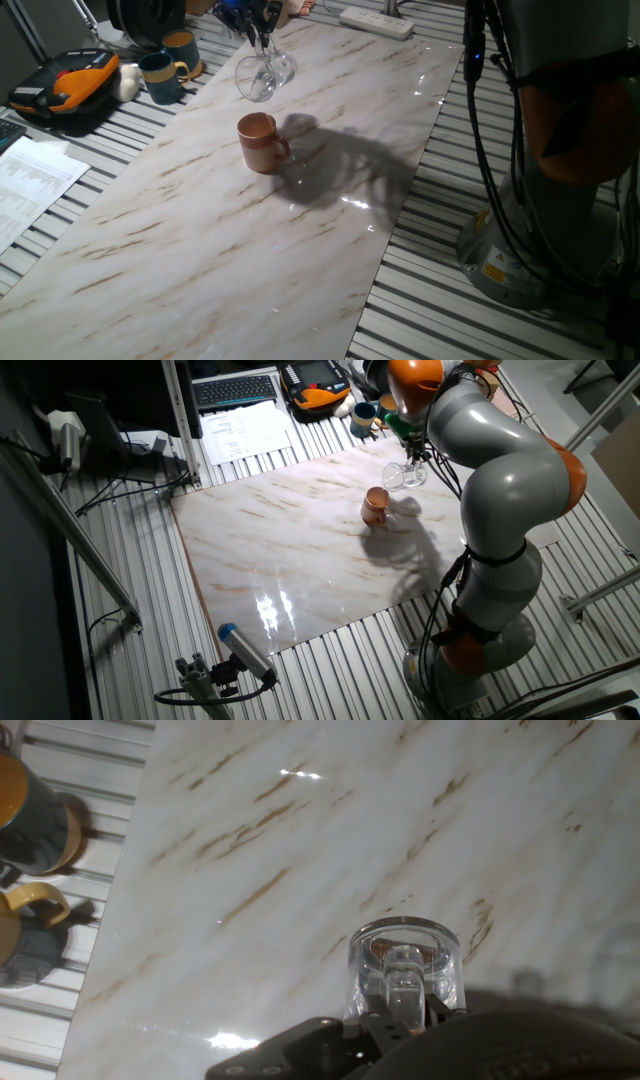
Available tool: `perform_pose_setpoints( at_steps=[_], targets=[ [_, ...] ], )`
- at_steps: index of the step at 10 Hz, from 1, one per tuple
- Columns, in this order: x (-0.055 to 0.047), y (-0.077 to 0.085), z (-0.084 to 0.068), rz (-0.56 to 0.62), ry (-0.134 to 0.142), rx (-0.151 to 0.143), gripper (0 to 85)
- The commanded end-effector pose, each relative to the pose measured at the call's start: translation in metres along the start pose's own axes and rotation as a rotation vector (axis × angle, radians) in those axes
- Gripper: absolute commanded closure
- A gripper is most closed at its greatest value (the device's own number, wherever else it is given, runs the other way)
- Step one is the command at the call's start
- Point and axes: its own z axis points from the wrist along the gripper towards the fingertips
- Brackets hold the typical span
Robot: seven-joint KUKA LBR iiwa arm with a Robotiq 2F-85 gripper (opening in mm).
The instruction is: Pour the water from one cup into another empty cup
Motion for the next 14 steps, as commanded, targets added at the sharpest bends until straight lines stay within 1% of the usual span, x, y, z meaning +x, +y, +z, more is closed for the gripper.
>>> perform_pose_setpoints(
  at_steps=[1,2,3,4,8,11,14],
  targets=[
    [0.0001,0.0000,0.0001,0.000,-0.003,0.002,85.0],
    [0.0001,0.0000,0.0000,0.000,-0.008,0.007,85.0],
    [-0.0002,-0.0001,0.0002,0.001,-0.019,0.014,85.0],
    [-0.0003,-0.0002,0.0002,0.000,-0.024,0.015,85.0],
    [-0.0005,-0.0006,-0.0001,0.002,-0.026,0.016,85.0],
    [-0.0005,-0.0005,0.0000,0.002,-0.036,0.023,85.0],
    [-0.0008,-0.0007,-0.0002,0.009,-0.029,0.024,85.0]
  ],
)
